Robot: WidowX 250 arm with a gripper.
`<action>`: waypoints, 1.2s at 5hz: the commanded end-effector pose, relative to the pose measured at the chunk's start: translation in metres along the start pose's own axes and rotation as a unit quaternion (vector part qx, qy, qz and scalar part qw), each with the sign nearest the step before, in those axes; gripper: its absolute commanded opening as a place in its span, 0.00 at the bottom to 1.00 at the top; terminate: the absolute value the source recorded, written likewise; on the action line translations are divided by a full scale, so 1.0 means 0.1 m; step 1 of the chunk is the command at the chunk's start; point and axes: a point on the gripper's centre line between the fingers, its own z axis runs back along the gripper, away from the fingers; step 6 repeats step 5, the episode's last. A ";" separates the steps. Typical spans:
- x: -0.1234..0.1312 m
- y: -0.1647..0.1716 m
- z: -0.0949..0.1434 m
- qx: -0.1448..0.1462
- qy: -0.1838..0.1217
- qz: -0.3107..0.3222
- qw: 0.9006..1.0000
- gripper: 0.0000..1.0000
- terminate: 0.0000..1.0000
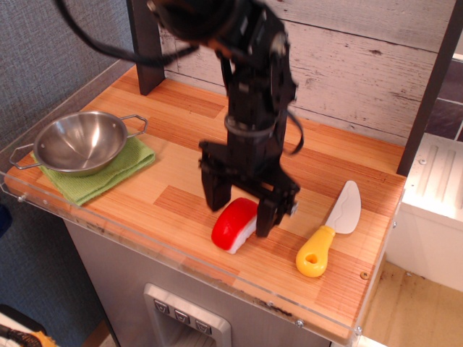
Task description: Put the sushi to the left of the knife.
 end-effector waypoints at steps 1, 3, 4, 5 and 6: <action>-0.01 0.33 0.64 -0.010 -0.069 0.039 0.997 1.00 0.00; 0.03 0.41 0.62 0.019 -0.052 0.036 0.998 1.00 0.00; 0.03 0.41 0.62 0.019 -0.052 0.036 0.998 1.00 0.00; 0.03 0.41 0.62 0.019 -0.052 0.036 0.998 1.00 1.00; 0.03 0.41 0.62 0.019 -0.052 0.036 0.998 1.00 1.00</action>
